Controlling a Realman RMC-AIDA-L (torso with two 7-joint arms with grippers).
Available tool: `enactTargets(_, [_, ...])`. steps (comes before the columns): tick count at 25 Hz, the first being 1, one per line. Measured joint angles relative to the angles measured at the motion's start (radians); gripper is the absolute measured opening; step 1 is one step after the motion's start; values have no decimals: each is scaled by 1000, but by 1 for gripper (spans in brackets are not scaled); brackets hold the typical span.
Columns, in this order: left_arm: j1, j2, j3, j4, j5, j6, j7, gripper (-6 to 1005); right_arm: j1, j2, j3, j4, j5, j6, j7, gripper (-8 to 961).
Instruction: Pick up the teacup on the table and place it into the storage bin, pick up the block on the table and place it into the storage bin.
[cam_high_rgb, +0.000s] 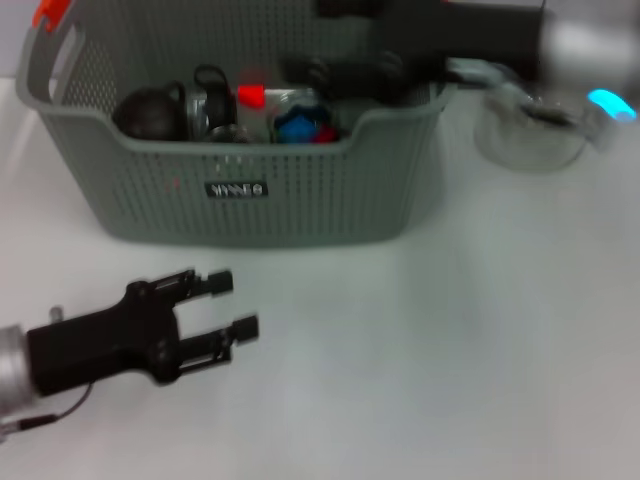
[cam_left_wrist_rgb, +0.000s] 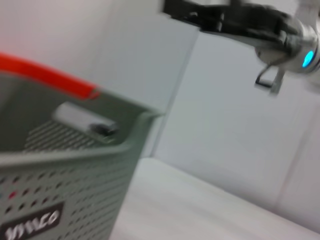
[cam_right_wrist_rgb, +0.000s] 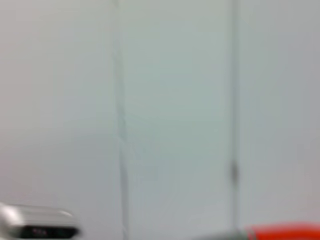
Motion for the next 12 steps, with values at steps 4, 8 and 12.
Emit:
enactTargets(4, [7, 24, 2, 71, 0, 156, 13, 759, -194, -13, 65, -20, 144, -248, -197, 880])
enactTargets(8, [-13, 39, 34, 104, 11, 224, 11, 759, -313, -5, 160, 26, 66, -360, -326, 940])
enactTargets(12, [-41, 40, 62, 81, 29, 214, 41, 760, -329, -1, 189, 190, -45, -379, -432, 941])
